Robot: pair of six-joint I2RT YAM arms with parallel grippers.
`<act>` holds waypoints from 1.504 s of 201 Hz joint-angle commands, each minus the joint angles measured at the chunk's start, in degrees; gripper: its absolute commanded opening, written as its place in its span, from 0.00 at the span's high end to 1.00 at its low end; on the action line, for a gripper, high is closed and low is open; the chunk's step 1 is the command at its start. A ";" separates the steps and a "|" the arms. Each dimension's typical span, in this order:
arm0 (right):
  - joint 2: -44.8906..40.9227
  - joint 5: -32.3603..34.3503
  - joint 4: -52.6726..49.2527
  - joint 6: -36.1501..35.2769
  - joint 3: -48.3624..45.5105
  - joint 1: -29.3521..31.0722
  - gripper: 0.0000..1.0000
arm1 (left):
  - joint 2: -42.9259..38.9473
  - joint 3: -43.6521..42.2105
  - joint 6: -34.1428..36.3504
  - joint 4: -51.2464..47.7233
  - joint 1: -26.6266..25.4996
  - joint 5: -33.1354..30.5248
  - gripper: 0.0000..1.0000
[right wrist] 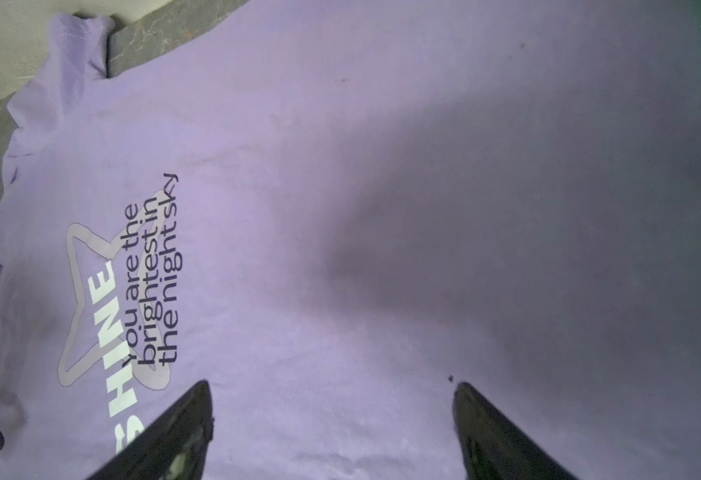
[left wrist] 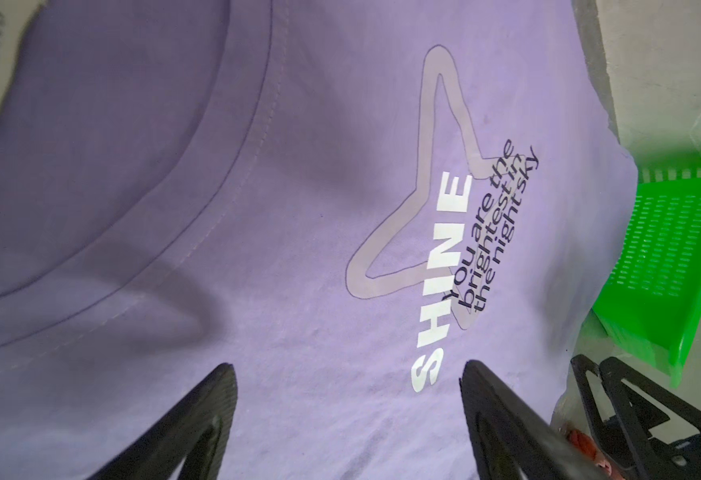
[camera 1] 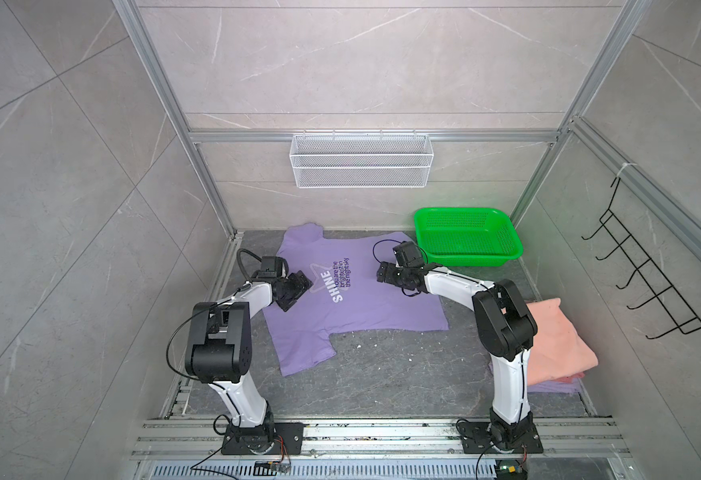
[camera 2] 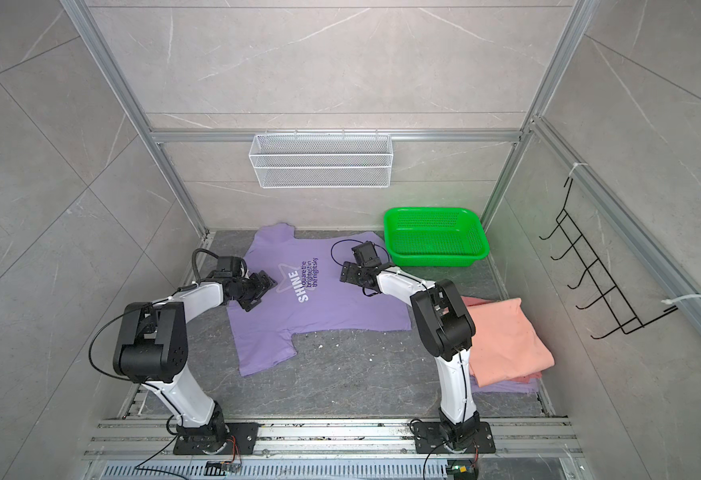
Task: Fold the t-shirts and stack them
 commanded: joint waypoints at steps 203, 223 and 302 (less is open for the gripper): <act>-26.85 3.07 5.39 17.63 -40.44 17.75 0.13 | -43.82 -27.14 -4.36 -19.86 9.97 -17.38 0.13; -29.92 7.14 -0.26 12.10 -36.00 17.79 0.12 | -51.42 -26.81 -5.70 -17.97 9.93 -12.67 0.13; -27.40 16.79 -9.53 -0.25 -18.15 13.33 0.08 | -36.82 -12.91 2.30 -7.27 9.49 4.18 0.13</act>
